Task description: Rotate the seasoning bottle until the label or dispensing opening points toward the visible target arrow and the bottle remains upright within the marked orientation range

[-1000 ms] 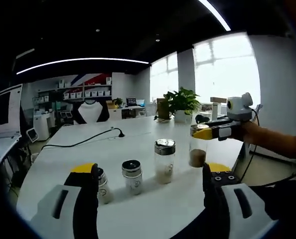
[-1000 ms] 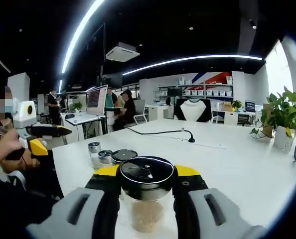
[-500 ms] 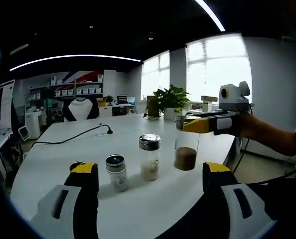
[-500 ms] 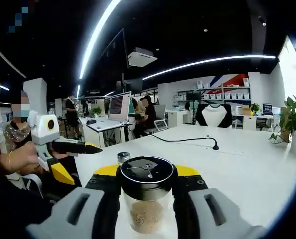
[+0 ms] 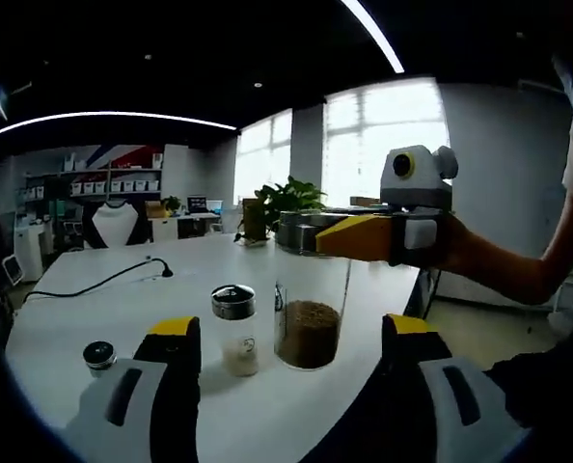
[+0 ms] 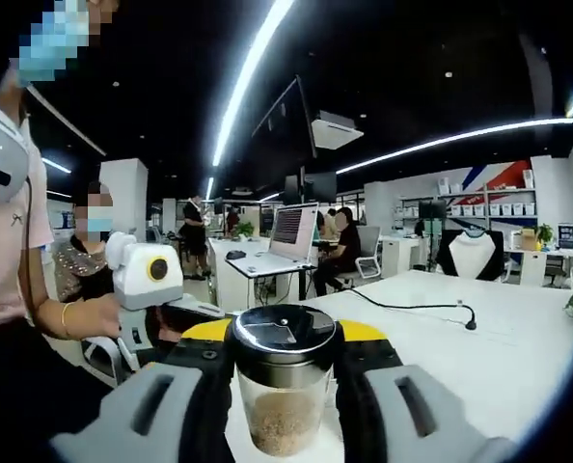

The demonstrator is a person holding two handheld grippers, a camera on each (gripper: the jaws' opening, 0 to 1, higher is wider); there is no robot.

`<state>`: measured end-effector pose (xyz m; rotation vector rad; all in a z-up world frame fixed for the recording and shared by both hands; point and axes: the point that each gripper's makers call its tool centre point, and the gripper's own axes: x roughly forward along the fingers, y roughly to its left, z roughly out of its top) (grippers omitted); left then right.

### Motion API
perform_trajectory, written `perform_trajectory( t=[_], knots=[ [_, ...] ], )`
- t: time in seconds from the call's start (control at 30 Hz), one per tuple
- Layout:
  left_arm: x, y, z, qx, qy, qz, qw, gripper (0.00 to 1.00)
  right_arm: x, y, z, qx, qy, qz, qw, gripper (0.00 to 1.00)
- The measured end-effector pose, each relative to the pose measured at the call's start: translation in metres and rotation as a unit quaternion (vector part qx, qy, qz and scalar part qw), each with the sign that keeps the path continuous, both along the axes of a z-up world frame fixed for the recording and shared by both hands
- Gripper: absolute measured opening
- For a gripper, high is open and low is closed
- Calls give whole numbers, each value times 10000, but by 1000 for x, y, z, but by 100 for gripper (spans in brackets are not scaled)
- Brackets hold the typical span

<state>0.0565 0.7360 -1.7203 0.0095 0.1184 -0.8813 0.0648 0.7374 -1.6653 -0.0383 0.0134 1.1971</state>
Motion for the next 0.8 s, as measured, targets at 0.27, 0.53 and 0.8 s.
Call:
perform_trajectory(
  t=[0.27,0.53,0.8],
  knots=[
    [2,-21,-14,210,85,-353,9991,51,-14,6,1,71,107,365,9993,38],
    [-7,-33,-16,180,-40,-627,9979,42,-14,3,0,122,116,304,9994,38],
    [1,-33,-16,561,-435,277,9971,41,-9,4,0,152,-55,-130,9998,38]
  ],
)
